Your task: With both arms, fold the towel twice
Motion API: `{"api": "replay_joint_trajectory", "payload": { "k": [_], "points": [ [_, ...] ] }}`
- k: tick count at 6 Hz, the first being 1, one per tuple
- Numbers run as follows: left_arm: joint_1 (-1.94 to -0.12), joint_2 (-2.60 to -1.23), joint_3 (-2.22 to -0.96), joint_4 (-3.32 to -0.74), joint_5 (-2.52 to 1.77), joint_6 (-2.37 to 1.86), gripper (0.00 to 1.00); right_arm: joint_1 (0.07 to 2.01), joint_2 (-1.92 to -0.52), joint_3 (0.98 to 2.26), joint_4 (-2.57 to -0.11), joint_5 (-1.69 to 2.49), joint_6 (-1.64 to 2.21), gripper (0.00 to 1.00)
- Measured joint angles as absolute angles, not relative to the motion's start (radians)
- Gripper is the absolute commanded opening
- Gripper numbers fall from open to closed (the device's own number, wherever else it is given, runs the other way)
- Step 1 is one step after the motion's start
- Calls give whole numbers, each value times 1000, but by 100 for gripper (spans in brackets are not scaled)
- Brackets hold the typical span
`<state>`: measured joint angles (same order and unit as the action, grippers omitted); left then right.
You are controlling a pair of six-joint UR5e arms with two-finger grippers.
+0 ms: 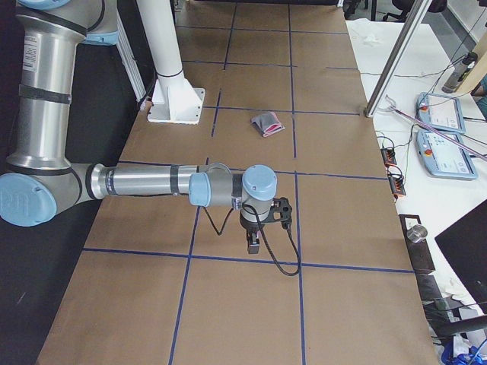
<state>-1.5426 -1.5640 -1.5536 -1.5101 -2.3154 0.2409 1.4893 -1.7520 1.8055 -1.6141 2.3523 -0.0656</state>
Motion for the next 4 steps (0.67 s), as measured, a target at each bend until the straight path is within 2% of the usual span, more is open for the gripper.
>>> {"api": "replay_joint_trajectory", "payload": {
  "k": [4],
  "points": [
    [-1543,-1568,-1556,-1546,-2327,139,100,1488,-1749,1800,-1611,2350,-63,100]
  ]
}}
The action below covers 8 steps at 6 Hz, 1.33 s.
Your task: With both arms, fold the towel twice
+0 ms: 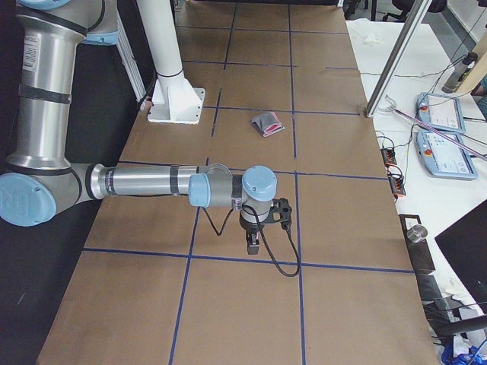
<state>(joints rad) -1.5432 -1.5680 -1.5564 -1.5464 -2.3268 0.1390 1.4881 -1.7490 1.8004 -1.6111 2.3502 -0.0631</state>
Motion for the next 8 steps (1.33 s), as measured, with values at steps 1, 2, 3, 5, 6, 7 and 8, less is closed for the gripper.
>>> {"api": "replay_joint_trajectory", "payload": {
  "k": [1,2,3,5,6,7,8],
  "points": [
    [-1543,-1568,-1560,-1547,-2327,137,100,1488,-1748,1800,-1611,2350,-63,100],
    [-1543,-1568,-1561,-1547,-2327,134,100,1488,-1748,1799,-1611,2350,-63,100],
    [-1543,-1571,-1565,-1540,-2341,129,100,1488,-1749,1799,-1611,2350,-63,100],
    [-1542,-1580,-1597,-1488,-2381,125,100,1488,-1750,1800,-1610,2349,-62,100],
    [-1542,-1582,-1616,-1440,-2386,129,100,1488,-1749,1804,-1609,2348,-61,100],
    [-1543,-1579,-1618,-1424,-2388,134,100,1488,-1748,1808,-1609,2347,-58,100],
    [-1543,-1569,-1626,-1423,-2389,134,100,1488,-1748,1813,-1610,2347,-54,100]
  ]
}}
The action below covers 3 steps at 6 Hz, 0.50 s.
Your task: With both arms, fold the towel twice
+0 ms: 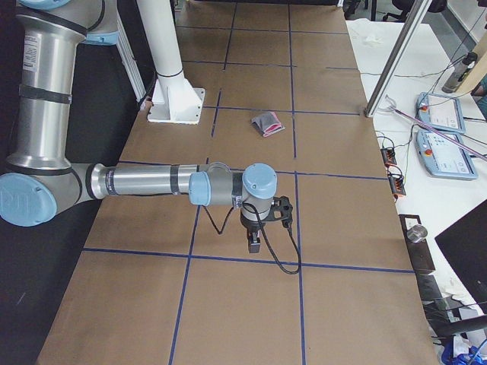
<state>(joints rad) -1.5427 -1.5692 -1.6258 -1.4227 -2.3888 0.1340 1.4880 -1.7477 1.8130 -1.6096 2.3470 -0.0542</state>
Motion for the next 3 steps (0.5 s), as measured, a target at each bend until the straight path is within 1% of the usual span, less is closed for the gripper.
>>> {"api": "replay_joint_trajectory", "payload": {
  "k": [3],
  "points": [
    [-1543,-1540,-1649,-1449,-2391,136,100,1488,-1751,1818,-1609,2348,-50,100]
  ]
}}
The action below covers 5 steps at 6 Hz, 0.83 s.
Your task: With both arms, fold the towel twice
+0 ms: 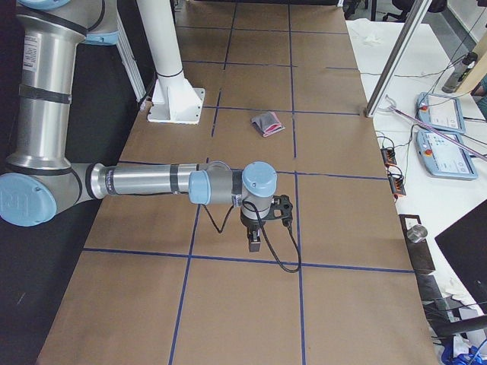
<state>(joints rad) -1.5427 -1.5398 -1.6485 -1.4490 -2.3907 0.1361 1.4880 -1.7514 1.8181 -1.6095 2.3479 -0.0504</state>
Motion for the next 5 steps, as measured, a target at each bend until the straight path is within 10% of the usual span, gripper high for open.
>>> {"api": "replay_joint_trajectory", "payload": {
  "k": [5],
  "points": [
    [-1543,-1522,-1662,-1488,-2390,132,100,1488,-1753,1827,-1607,2345,-64,100]
  ]
}}
